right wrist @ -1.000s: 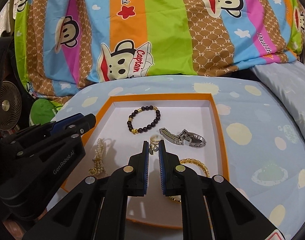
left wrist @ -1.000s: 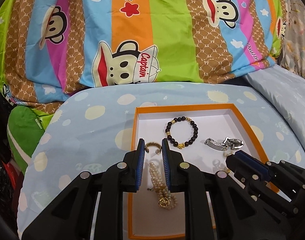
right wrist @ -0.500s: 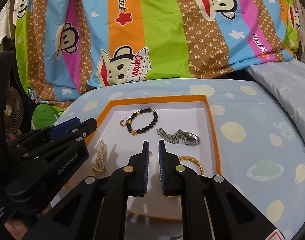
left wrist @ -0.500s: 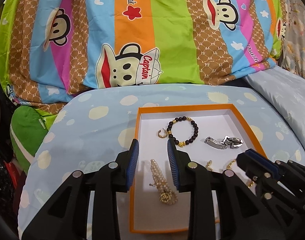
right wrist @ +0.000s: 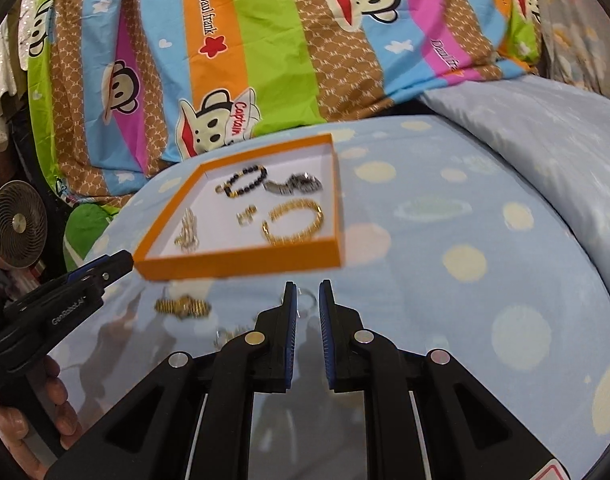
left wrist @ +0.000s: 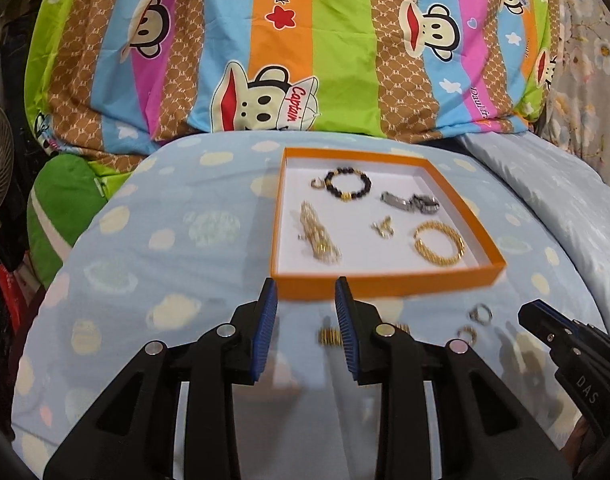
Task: Organize jewelry
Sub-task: 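Lower both earrings into the orange box, open both tools and withdraw, then grasp the silver ring with the right tool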
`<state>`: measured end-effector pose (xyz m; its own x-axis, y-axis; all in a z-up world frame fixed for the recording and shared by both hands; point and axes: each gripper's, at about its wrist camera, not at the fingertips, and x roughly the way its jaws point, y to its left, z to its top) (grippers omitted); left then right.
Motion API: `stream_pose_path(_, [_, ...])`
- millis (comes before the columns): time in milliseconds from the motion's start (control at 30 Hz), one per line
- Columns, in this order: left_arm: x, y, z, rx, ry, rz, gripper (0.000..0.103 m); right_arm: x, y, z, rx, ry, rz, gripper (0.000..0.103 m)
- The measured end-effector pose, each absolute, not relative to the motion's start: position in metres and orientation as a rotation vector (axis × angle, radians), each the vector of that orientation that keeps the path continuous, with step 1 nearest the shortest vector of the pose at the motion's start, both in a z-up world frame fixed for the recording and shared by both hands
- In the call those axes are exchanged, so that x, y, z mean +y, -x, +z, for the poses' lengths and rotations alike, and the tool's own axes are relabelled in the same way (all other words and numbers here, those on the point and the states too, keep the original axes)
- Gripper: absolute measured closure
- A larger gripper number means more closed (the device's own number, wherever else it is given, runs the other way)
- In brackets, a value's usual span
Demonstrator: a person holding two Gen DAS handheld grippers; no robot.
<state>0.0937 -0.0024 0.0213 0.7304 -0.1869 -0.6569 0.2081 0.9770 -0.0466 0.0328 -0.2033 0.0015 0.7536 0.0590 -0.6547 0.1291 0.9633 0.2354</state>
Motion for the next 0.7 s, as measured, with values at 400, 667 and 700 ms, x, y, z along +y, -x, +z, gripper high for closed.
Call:
stream_pose_path(400, [0.017, -0.059, 0.000, 0.795, 0.021, -0.215, 0.064, -0.194, -0.006, -0.006, 0.753, -0.273, -0.049, 0.082])
stream_pose_path(667, [0.019, -0.061, -0.003, 0.812, 0.042, -0.215, 0.064, -0.189, -0.037, -0.011, 0.803, -0.274, -0.049, 0.082])
stream_pose_path(700, [0.019, -0.062, -0.003, 0.814, 0.041, -0.216, 0.064, -0.188, -0.041, -0.011, 0.803, -0.270, -0.053, 0.082])
